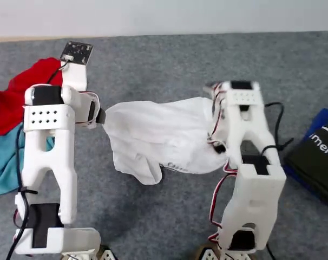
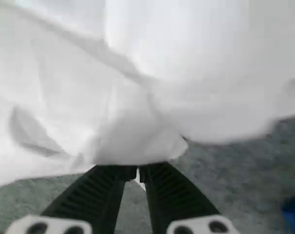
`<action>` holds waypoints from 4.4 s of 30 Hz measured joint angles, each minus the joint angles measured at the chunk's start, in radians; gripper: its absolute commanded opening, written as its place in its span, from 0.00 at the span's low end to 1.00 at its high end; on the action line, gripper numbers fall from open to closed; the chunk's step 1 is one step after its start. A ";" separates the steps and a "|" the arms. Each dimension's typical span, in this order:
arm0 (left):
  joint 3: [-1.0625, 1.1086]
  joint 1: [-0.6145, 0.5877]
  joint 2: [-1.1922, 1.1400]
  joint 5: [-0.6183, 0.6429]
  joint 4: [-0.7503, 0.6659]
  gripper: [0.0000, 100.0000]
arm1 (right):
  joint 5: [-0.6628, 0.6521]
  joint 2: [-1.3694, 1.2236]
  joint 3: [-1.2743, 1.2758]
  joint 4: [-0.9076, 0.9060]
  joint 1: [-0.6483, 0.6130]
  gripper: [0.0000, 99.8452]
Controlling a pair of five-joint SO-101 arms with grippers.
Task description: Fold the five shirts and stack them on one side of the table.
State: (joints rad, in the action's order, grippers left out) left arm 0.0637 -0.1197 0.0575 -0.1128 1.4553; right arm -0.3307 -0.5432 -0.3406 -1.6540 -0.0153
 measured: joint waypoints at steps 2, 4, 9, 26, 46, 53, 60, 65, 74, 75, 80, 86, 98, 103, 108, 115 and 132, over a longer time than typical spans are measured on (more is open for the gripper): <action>0.008 0.000 0.000 0.000 -0.011 0.21 | 0.000 -0.002 -0.135 -0.072 0.020 0.01; 0.009 0.000 0.000 0.000 -0.015 0.21 | 0.000 -0.002 -0.267 -0.100 0.040 0.01; 0.009 0.061 0.000 0.000 -0.012 0.21 | 0.000 -0.002 -0.465 -0.100 0.094 0.01; 0.233 0.598 0.000 0.000 -0.020 0.21 | 0.000 -0.002 -0.611 -0.064 0.394 0.01; 0.483 0.571 -0.098 0.000 -0.295 0.22 | 0.000 -0.002 -0.620 -0.100 0.407 0.01; 0.330 0.578 -0.313 0.000 -0.235 0.01 | 0.000 -0.002 -0.620 -0.101 0.407 0.01; 0.218 0.559 -0.310 0.003 -0.164 0.00 | 0.000 0.002 -0.620 -0.101 0.407 0.01; 0.147 0.471 -0.083 0.006 -0.094 0.00 | 0.000 0.044 -0.585 -0.101 0.408 0.01; -0.038 0.153 0.350 0.103 -0.046 0.00 | 0.000 0.075 -0.479 -0.101 0.408 0.01; -0.048 0.123 0.376 0.106 -0.046 0.00 | 0.000 0.075 -0.470 -0.101 0.407 0.01; -0.058 0.003 0.488 0.107 -0.046 0.01 | 0.000 0.075 -0.430 -0.101 0.367 0.01; -0.058 -0.129 0.594 0.107 -0.018 0.01 | 0.000 0.075 -0.384 -0.101 0.265 0.01; 0.123 -0.153 0.606 0.107 0.144 0.01 | 0.000 0.075 -0.358 -0.101 -0.017 0.11; 0.250 -0.153 0.606 0.107 0.144 0.01 | 0.000 0.075 -0.358 -0.101 -0.124 0.27; 0.322 -0.153 0.606 0.107 0.141 0.01 | -0.017 0.040 -0.358 -0.092 -0.235 0.24; 0.404 -0.153 0.606 0.098 0.074 0.01 | -0.071 -0.114 -0.358 -0.009 -0.351 0.23; 0.511 -0.153 0.606 0.078 -0.032 0.01 | -0.072 -0.173 -0.532 -0.046 -0.496 0.23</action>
State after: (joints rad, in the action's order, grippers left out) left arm 0.5746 -0.2731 0.6636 -0.0345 1.4231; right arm -0.4028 -0.7165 -0.8730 -1.7001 -0.5109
